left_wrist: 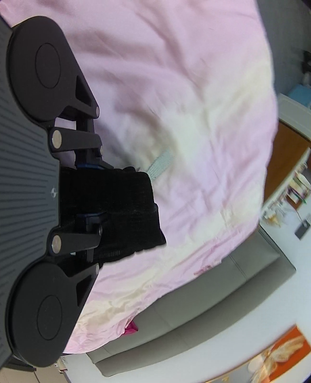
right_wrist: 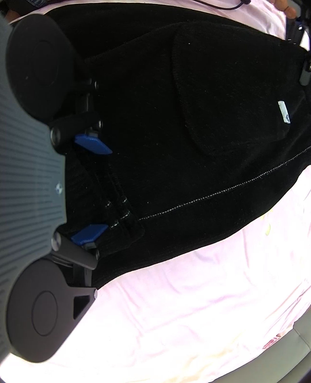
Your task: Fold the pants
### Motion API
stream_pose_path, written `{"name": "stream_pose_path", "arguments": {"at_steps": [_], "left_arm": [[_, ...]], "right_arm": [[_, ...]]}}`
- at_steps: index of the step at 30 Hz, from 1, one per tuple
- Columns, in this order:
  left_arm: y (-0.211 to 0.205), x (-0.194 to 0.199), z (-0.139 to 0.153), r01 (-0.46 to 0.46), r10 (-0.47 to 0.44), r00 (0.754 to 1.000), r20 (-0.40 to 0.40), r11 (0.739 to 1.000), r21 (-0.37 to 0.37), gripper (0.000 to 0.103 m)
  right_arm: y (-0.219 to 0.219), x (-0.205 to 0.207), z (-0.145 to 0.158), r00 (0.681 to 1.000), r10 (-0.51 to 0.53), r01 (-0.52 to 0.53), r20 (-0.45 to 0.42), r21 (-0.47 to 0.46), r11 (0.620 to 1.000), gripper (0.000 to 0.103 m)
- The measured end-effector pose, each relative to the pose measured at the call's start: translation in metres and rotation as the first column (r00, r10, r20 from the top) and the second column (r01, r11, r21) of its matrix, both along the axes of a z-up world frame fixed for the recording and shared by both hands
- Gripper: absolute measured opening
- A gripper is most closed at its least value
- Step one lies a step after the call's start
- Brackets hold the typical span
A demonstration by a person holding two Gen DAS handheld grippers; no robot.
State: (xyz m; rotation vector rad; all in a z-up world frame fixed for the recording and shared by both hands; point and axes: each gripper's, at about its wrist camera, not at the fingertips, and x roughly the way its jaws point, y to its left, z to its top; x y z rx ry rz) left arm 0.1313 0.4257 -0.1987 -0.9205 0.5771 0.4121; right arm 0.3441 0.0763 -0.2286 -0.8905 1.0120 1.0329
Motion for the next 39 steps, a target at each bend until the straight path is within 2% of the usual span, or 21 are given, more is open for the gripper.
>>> {"name": "stream_pose_path", "arguments": {"at_steps": [6, 8, 11, 14, 17, 20, 22, 24, 26, 29, 31, 33, 36, 37, 38, 39], "left_arm": [[-0.047, 0.012, 0.072, 0.065, -0.074, 0.996, 0.059, 0.988, 0.137, 0.029], [-0.071, 0.02, 0.098, 0.111, -0.125, 0.99, 0.063, 0.974, 0.198, 0.029], [-0.112, 0.033, 0.131, 0.179, -0.205, 0.976, 0.071, 0.945, 0.275, 0.029], [-0.166, 0.05, 0.158, 0.265, -0.307, 0.95, 0.062, 0.893, 0.363, 0.029], [-0.229, 0.065, 0.174, 0.351, -0.4, 0.916, 0.007, 0.813, 0.465, 0.029], [-0.293, 0.079, 0.171, 0.448, -0.489, 0.869, -0.07, 0.718, 0.533, 0.03], [-0.337, 0.086, 0.157, 0.508, -0.552, 0.826, -0.117, 0.639, 0.577, 0.03], [-0.373, 0.092, 0.139, 0.568, -0.597, 0.783, -0.172, 0.576, 0.588, 0.03], [-0.41, 0.098, 0.117, 0.636, -0.637, 0.731, -0.246, 0.505, 0.583, 0.03], [-0.462, 0.1, 0.076, 0.736, -0.671, 0.637, -0.379, 0.384, 0.558, 0.03], [-0.484, 0.103, 0.048, 0.793, -0.674, 0.578, -0.46, 0.332, 0.51, 0.03], [-0.495, 0.103, 0.025, 0.826, -0.666, 0.541, -0.514, 0.307, 0.472, 0.031], [-0.495, 0.102, 0.014, 0.838, -0.673, 0.526, -0.519, 0.308, 0.45, 0.032], [-0.496, 0.102, 0.017, 0.845, -0.681, 0.516, -0.52, 0.305, 0.439, 0.035], [-0.493, 0.103, 0.02, 0.854, -0.699, 0.502, -0.509, 0.308, 0.419, 0.047], [-0.491, 0.105, 0.025, 0.867, -0.735, 0.482, -0.476, 0.323, 0.378, 0.054]], "right_arm": [[-0.004, -0.006, 0.008, 0.999, -0.02, 0.02, 0.03, 0.002, 1.0, 0.061], [-0.011, -0.007, 0.021, 0.999, -0.043, 0.043, 0.032, 0.026, 0.999, 0.056], [-0.035, -0.007, 0.047, 0.994, -0.103, 0.1, 0.027, 0.09, 0.991, 0.055], [-0.07, -0.004, 0.071, 0.981, -0.194, 0.194, -0.017, 0.157, 0.968, 0.056], [-0.111, -0.008, 0.087, 0.96, -0.28, 0.28, -0.029, 0.175, 0.944, 0.056], [-0.157, -0.016, 0.095, 0.934, -0.355, 0.357, -0.043, 0.185, 0.916, 0.056], [-0.189, -0.021, 0.096, 0.913, -0.405, 0.407, -0.055, 0.19, 0.893, 0.056], [-0.218, -0.025, 0.094, 0.895, -0.442, 0.445, -0.058, 0.186, 0.876, 0.056], [-0.248, -0.031, 0.084, 0.871, -0.489, 0.49, -0.056, 0.174, 0.854, 0.056], [-0.288, -0.03, 0.073, 0.82, -0.567, 0.572, -0.081, 0.166, 0.803, 0.056], [-0.309, -0.032, 0.072, 0.801, -0.591, 0.598, -0.1, 0.178, 0.781, 0.056], [-0.323, -0.037, 0.072, 0.798, -0.594, 0.602, -0.103, 0.186, 0.777, 0.056], [-0.34, -0.048, 0.07, 0.801, -0.591, 0.597, -0.095, 0.19, 0.779, 0.056], [-0.344, -0.05, 0.07, 0.803, -0.59, 0.595, -0.091, 0.191, 0.781, 0.056], [-0.35, -0.055, 0.067, 0.803, -0.589, 0.594, -0.088, 0.192, 0.782, 0.056], [-0.355, -0.057, 0.064, 0.803, -0.589, 0.594, -0.087, 0.192, 0.781, 0.056]]}}
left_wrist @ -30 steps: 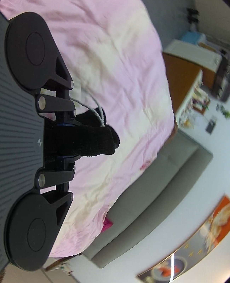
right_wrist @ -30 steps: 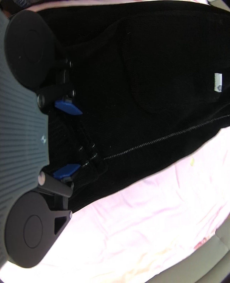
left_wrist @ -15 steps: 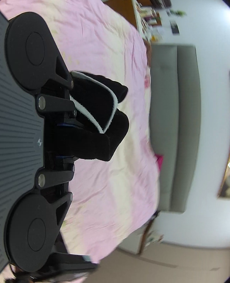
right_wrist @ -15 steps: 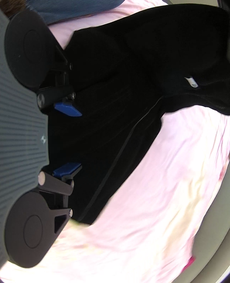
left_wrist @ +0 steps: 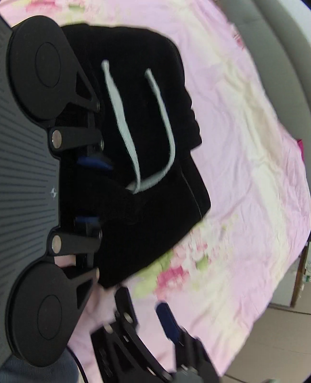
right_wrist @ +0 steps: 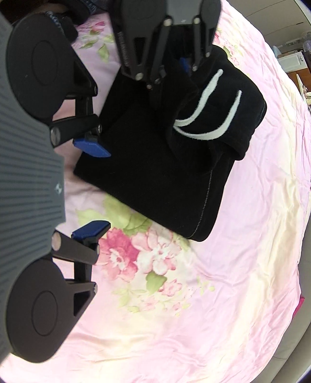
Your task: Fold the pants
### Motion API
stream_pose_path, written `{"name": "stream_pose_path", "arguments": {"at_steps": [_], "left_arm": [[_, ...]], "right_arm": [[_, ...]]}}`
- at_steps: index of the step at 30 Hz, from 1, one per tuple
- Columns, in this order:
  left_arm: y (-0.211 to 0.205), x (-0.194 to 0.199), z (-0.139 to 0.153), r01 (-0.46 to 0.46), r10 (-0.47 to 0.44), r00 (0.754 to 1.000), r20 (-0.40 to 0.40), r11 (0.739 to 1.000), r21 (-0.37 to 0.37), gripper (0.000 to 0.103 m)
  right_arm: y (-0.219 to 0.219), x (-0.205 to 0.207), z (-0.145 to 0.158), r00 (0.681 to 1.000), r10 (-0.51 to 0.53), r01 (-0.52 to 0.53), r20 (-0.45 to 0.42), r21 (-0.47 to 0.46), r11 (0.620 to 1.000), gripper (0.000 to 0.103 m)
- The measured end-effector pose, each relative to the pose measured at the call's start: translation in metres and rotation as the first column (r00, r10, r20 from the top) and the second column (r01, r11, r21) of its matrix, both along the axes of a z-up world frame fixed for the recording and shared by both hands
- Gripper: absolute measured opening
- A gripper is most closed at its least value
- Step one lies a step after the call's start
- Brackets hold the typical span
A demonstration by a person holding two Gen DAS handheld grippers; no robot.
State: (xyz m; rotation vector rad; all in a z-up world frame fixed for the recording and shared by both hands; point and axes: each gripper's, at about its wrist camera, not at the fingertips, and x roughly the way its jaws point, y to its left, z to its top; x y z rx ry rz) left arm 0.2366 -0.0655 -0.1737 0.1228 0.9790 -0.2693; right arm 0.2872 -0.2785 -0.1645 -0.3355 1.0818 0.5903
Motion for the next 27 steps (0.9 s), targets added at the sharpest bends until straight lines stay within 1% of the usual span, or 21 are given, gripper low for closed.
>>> {"name": "stream_pose_path", "arguments": {"at_steps": [1, 2, 4, 6, 10, 12, 14, 15, 17, 19, 22, 24, 27], "left_arm": [[0.002, 0.001, 0.004, 0.001, -0.003, 1.0, -0.03, 0.997, -0.079, 0.064], [0.006, -0.001, 0.01, -0.01, 0.002, 0.999, -0.047, 0.987, -0.161, 0.066], [0.017, -0.003, 0.018, -0.026, 0.003, 0.997, -0.081, 0.957, -0.291, 0.066], [0.026, -0.007, 0.027, -0.04, 0.017, 0.997, -0.073, 0.944, -0.328, 0.066], [0.054, -0.017, 0.051, -0.058, 0.057, 0.998, -0.013, 0.933, -0.354, 0.066], [0.072, -0.019, 0.06, -0.087, 0.099, 0.995, 0.016, 0.93, -0.358, 0.066], [0.091, -0.019, 0.065, -0.125, 0.148, 0.988, 0.042, 0.932, -0.341, 0.066], [0.103, -0.019, 0.067, -0.151, 0.179, 0.982, 0.055, 0.933, -0.326, 0.066], [0.123, -0.016, 0.064, -0.205, 0.231, 0.971, 0.055, 0.931, -0.303, 0.066], [0.147, -0.014, 0.058, -0.257, 0.28, 0.959, 0.036, 0.919, -0.299, 0.066], [0.171, -0.008, 0.048, -0.306, 0.324, 0.946, 0.017, 0.909, -0.283, 0.066], [0.185, -0.005, 0.04, -0.333, 0.346, 0.938, 0.002, 0.903, -0.272, 0.066], [0.202, -0.001, 0.028, -0.35, 0.358, 0.933, -0.02, 0.897, -0.269, 0.066]], "right_arm": [[-0.002, 0.0, -0.002, 1.0, -0.002, 0.002, -0.002, 0.001, 1.0, 0.056], [-0.005, 0.001, -0.004, 1.0, -0.005, 0.005, -0.004, 0.003, 1.0, 0.056], [-0.005, -0.005, -0.005, 1.0, -0.012, 0.012, -0.001, 0.006, 1.0, 0.056], [-0.008, -0.015, -0.007, 1.0, -0.024, 0.024, 0.01, 0.009, 1.0, 0.057], [0.003, -0.017, 0.009, 0.998, -0.049, 0.048, 0.035, 0.044, 0.998, 0.058], [0.01, -0.016, 0.016, 0.996, -0.073, 0.069, 0.043, 0.075, 0.995, 0.063], [0.015, -0.016, 0.025, 0.993, -0.103, 0.097, 0.053, 0.106, 0.99, 0.068], [0.018, -0.016, 0.028, 0.991, -0.122, 0.114, 0.06, 0.125, 0.986, 0.069], [0.021, -0.013, 0.034, 0.984, -0.167, 0.155, 0.052, 0.182, 0.971, 0.07], [0.023, -0.006, 0.035, 0.975, -0.22, 0.209, 0.014, 0.254, 0.944, 0.07], [0.027, 0.01, 0.032, 0.955, -0.284, 0.294, -0.079, 0.342, 0.892, 0.072], [0.035, 0.023, 0.023, 0.944, -0.297, 0.329, -0.142, 0.365, 0.871, 0.073], [0.052, 0.04, 0.008, 0.933, -0.305, 0.357, -0.193, 0.374, 0.856, 0.072]]}}
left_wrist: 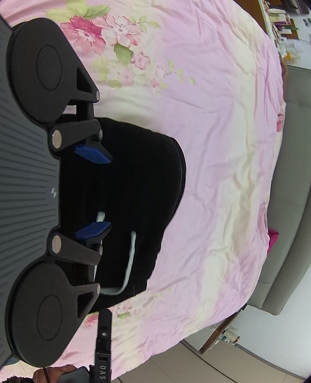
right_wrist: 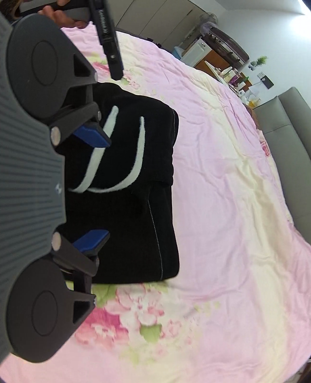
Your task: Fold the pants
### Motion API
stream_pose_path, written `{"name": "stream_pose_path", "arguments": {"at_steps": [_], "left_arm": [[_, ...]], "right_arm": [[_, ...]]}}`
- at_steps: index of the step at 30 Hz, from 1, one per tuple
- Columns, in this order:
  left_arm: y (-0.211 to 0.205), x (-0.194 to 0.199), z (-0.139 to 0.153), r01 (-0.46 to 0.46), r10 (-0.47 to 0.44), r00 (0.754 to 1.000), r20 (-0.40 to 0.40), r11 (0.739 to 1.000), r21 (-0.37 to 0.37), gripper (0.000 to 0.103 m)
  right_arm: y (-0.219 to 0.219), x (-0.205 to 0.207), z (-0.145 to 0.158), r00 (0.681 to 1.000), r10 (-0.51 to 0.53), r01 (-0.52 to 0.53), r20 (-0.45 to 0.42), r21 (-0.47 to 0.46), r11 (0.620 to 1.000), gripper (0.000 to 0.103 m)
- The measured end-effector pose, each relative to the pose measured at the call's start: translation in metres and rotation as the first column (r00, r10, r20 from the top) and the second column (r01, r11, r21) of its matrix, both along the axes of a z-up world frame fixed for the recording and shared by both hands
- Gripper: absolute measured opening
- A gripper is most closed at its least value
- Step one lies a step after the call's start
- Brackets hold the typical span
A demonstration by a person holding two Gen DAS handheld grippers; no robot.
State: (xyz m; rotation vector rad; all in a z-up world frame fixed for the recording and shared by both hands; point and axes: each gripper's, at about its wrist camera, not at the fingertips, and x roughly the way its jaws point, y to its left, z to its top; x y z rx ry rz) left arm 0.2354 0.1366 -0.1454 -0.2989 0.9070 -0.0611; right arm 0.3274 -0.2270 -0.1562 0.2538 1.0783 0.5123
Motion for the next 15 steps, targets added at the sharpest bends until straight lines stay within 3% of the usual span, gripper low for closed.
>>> {"name": "stream_pose_path", "arguments": {"at_steps": [3, 8, 10, 11, 13, 15], "left_arm": [[0.01, 0.005, -0.011, -0.001, 0.0, 1.0, -0.015, 1.0, -0.011, 0.066], [0.018, 0.005, -0.024, 0.051, -0.051, 0.998, -0.047, 0.999, 0.002, 0.066], [0.02, 0.005, -0.032, 0.068, -0.067, 0.995, -0.077, 0.998, 0.017, 0.066], [0.021, 0.004, -0.036, 0.074, -0.073, 0.994, -0.086, 0.997, 0.013, 0.066], [0.022, 0.003, -0.039, 0.075, -0.074, 0.993, -0.096, 0.997, 0.007, 0.065], [0.024, -0.001, -0.037, 0.092, -0.091, 0.991, -0.093, 0.996, -0.001, 0.065]], "right_arm": [[0.012, 0.018, -0.014, 0.999, -0.017, 0.019, -0.039, 0.063, 0.998, 0.06], [0.029, 0.049, -0.028, 0.998, -0.043, 0.047, -0.042, 0.125, 0.991, 0.059], [0.036, 0.062, -0.035, 0.998, -0.045, 0.051, -0.044, 0.142, 0.989, 0.054], [0.04, 0.069, -0.042, 0.998, -0.045, 0.053, -0.054, 0.148, 0.988, 0.049], [0.044, 0.079, -0.053, 0.995, -0.051, 0.066, -0.086, 0.18, 0.981, 0.022], [0.044, 0.078, -0.048, 0.993, -0.053, 0.075, -0.103, 0.224, 0.972, 0.008]]}}
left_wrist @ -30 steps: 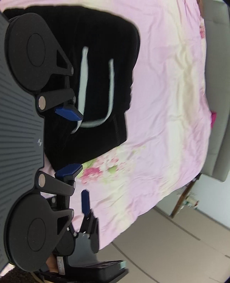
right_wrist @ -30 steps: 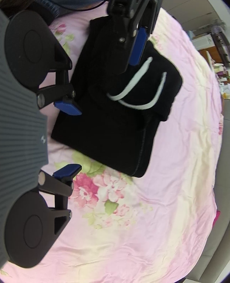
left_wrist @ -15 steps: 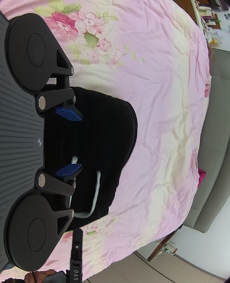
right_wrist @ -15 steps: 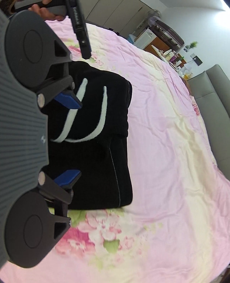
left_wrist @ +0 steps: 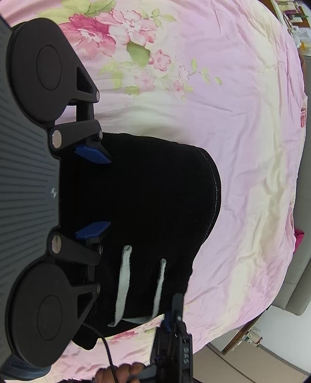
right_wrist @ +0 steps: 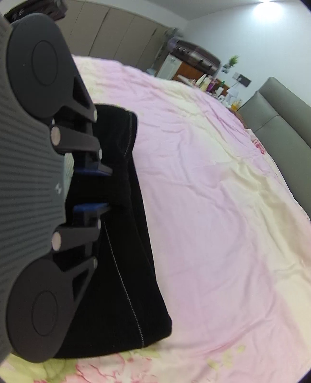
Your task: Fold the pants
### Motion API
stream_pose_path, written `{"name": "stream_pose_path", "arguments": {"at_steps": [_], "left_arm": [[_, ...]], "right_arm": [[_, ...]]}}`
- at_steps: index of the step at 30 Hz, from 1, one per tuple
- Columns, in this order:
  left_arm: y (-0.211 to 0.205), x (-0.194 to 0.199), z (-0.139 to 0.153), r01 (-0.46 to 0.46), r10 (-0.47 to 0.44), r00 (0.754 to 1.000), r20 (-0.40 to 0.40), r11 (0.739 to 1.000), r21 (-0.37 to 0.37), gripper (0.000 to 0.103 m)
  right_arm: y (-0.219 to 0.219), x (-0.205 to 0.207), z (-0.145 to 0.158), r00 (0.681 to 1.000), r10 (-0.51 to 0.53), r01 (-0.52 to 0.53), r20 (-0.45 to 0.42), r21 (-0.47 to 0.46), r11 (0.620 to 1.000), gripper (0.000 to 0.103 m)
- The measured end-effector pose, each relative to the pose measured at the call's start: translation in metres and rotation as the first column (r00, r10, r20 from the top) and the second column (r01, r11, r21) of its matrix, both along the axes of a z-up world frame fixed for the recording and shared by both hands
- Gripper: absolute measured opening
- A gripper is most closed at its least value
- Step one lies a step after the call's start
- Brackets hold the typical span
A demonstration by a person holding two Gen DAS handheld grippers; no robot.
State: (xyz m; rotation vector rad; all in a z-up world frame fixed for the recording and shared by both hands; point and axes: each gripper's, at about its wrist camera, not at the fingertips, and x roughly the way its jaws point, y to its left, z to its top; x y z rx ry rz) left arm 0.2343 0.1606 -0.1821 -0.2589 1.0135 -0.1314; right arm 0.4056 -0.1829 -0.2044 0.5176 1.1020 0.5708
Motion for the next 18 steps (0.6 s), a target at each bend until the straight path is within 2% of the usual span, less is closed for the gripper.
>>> {"name": "stream_pose_path", "arguments": {"at_steps": [3, 6, 8, 12, 14, 18], "left_arm": [[0.0, -0.006, 0.003, 0.042, -0.042, 0.999, -0.007, 0.999, -0.001, 0.064], [-0.008, -0.013, -0.001, 0.101, -0.099, 0.994, -0.041, 0.994, 0.05, 0.057], [-0.016, -0.018, -0.008, 0.127, -0.119, 0.99, -0.071, 0.984, 0.124, 0.054], [-0.015, -0.027, -0.013, 0.132, -0.115, 0.986, -0.12, 0.982, 0.139, 0.054], [-0.017, -0.033, -0.011, 0.148, -0.126, 0.982, -0.141, 0.976, 0.159, 0.053], [-0.022, -0.042, -0.003, 0.192, -0.156, 0.969, -0.192, 0.963, 0.187, 0.053]], "right_arm": [[-0.008, -0.018, 0.035, 0.997, 0.011, -0.014, 0.077, 0.04, 0.999, 0.004], [-0.023, -0.036, 0.059, 0.993, -0.011, 0.009, 0.121, 0.015, 1.0, 0.004], [-0.026, -0.037, 0.052, 0.994, -0.025, 0.03, 0.102, -0.044, 0.999, 0.003], [-0.024, -0.033, 0.011, 0.997, -0.062, 0.068, 0.044, -0.165, 0.984, 0.002], [-0.027, -0.034, -0.001, 0.995, -0.094, 0.096, 0.02, -0.16, 0.982, 0.002], [-0.024, -0.032, 0.001, 0.995, -0.096, 0.097, 0.013, -0.171, 0.981, 0.006]]}}
